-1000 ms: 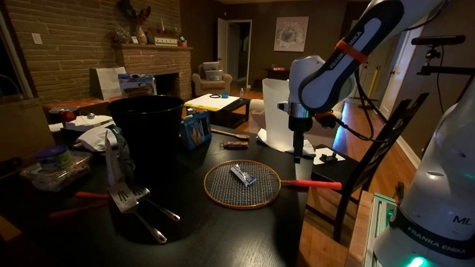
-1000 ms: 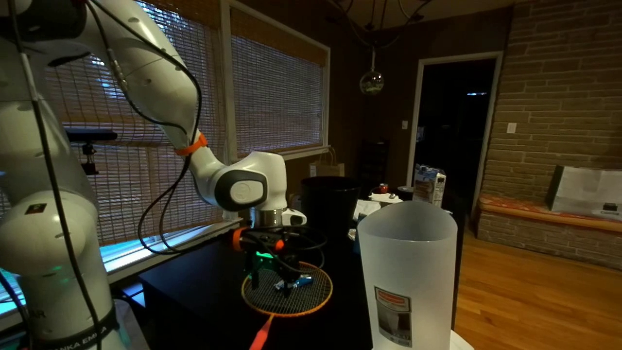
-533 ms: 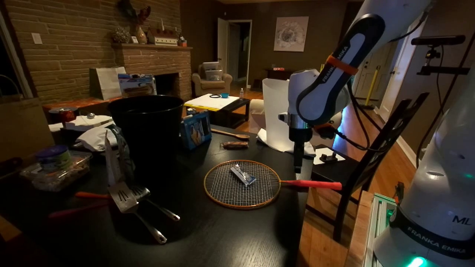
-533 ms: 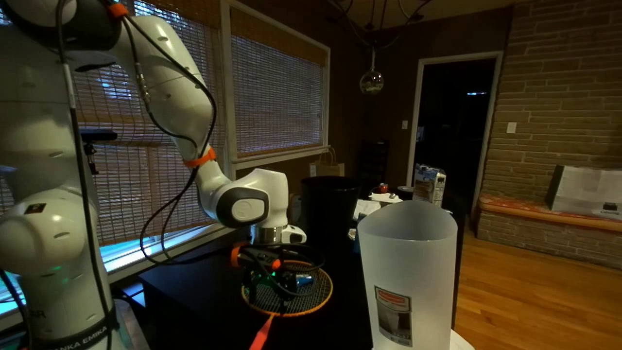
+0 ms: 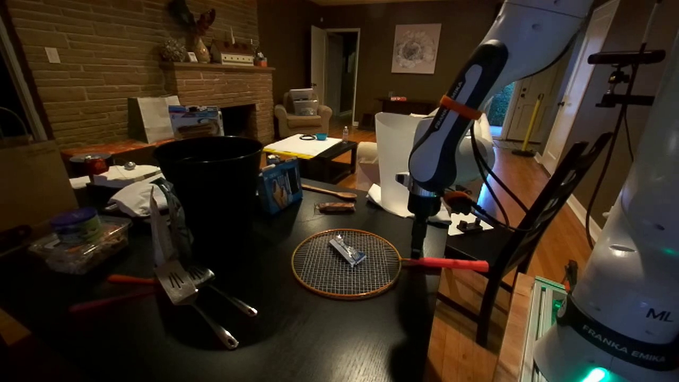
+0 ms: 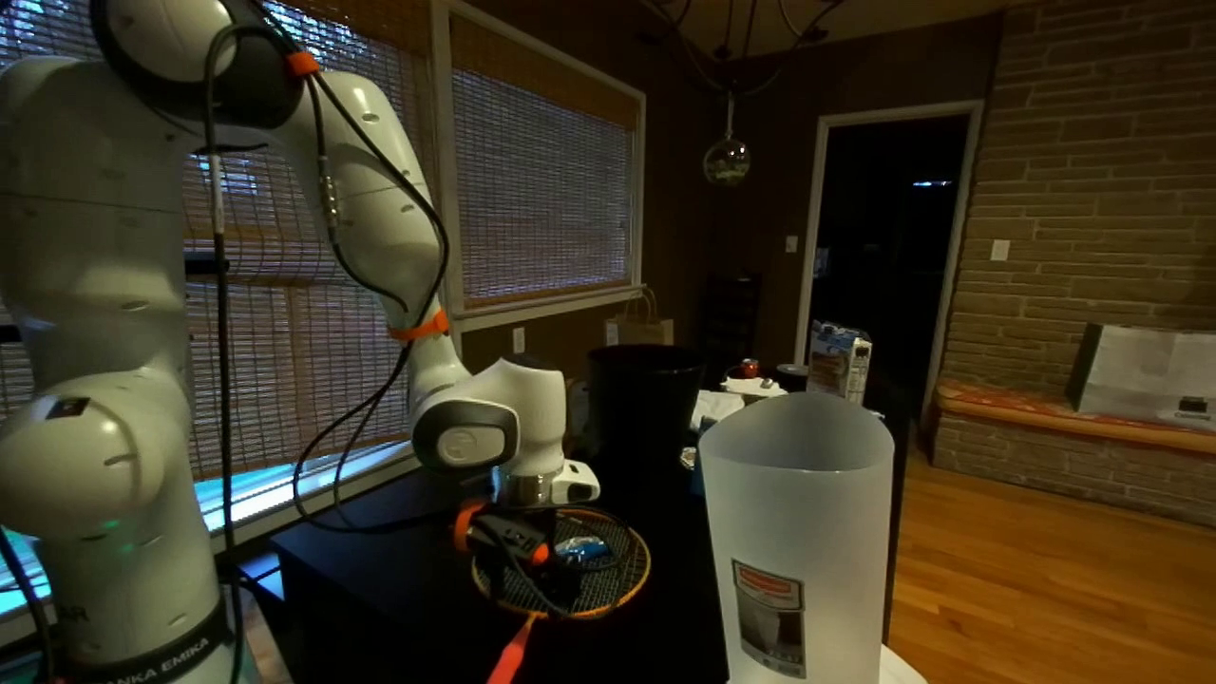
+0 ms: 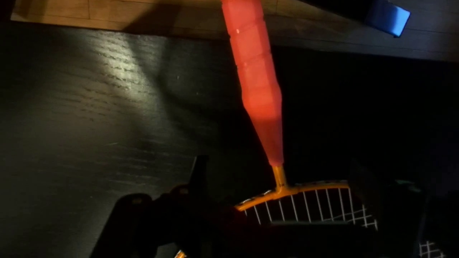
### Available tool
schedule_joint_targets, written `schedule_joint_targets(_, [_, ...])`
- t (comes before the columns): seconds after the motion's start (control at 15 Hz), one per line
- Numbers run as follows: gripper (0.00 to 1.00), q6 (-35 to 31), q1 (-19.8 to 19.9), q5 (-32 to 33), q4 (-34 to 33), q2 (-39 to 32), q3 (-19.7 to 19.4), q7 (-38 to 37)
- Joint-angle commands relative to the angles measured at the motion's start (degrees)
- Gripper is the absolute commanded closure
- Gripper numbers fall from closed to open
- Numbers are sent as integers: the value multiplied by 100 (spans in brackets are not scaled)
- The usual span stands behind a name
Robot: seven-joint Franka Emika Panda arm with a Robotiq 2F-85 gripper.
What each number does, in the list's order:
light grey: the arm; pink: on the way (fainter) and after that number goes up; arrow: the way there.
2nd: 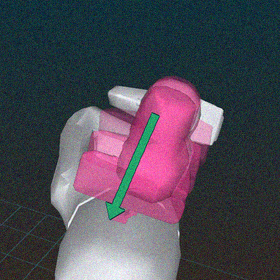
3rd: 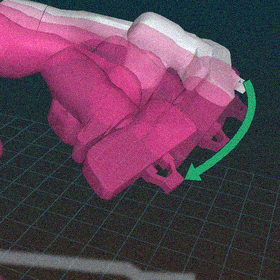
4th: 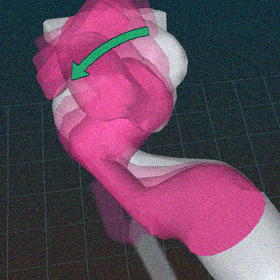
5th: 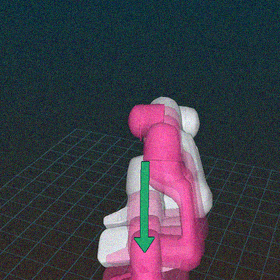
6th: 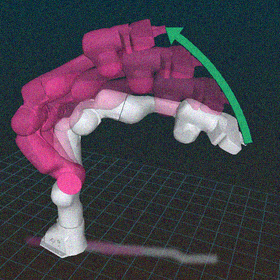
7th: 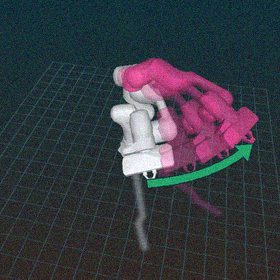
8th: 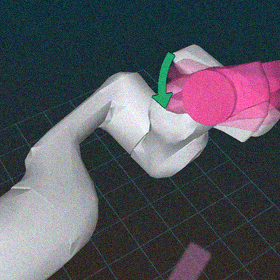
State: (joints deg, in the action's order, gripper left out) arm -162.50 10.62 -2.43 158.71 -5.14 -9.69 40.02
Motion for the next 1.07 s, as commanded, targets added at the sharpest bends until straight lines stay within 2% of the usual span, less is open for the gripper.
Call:
schedule_joint_targets(0.0, [0, -348, 181, -1048, -1, -248, 369, 995])
schedule_joint_targets(0.33, [0, -615, 282, -2150, -3, -444, 718, 2204])
schedule_joint_targets(0.67, [0, -897, 358, -3025, -4, -596, 901, 3358])
schedule_joint_targets(0.93, [17, -1062, 402, -3740, -5, -670, 1014, 4189])
schedule_joint_targets(1.0, [27, -1093, 415, -3946, -5, -682, 1051, 4407])
